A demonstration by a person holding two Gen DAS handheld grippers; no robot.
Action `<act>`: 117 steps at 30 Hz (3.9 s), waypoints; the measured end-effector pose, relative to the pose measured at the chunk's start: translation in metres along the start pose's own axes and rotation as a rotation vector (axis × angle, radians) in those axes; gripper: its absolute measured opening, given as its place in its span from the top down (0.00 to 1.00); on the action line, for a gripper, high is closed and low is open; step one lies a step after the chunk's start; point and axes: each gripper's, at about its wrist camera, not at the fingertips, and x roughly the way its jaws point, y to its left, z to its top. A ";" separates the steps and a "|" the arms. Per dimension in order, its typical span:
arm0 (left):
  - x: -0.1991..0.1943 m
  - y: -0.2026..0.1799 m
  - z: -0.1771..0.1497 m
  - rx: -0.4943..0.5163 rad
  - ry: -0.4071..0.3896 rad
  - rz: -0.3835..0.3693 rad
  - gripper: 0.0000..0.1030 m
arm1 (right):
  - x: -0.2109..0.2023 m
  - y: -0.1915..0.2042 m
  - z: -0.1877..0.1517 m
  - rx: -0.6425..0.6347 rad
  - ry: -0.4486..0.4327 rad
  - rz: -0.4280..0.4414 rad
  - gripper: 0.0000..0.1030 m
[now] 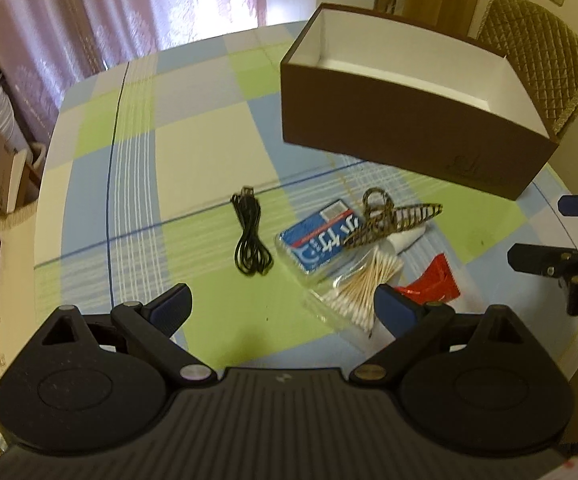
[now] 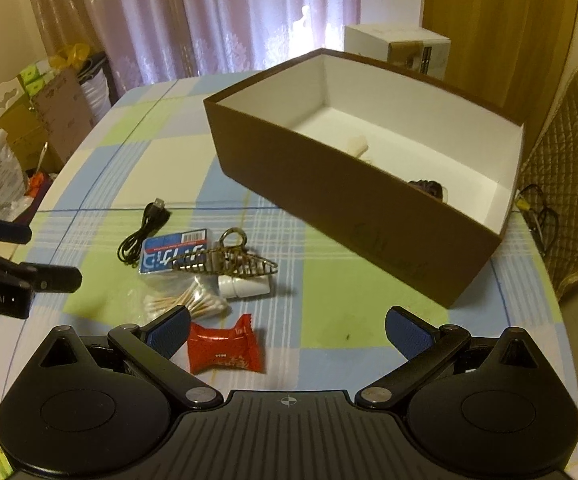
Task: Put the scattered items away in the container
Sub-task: 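Move both tools back toward the remaining items on the table, then grasp the red candy packet with the right gripper while the left gripper grasps the black cable, then lift and carry the red packet and black cable over the brown box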
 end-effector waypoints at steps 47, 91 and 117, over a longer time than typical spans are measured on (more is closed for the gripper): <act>0.045 0.032 -0.025 -0.112 0.125 0.059 0.07 | 0.089 0.049 -0.039 -0.225 0.108 0.075 0.28; 0.153 0.059 0.061 -0.014 0.066 -0.108 0.85 | 0.056 -0.049 -0.030 -0.001 0.079 -0.103 0.53; 0.120 0.055 0.017 -0.001 0.088 -0.068 0.84 | 0.077 -0.039 -0.026 -0.052 0.104 -0.057 0.30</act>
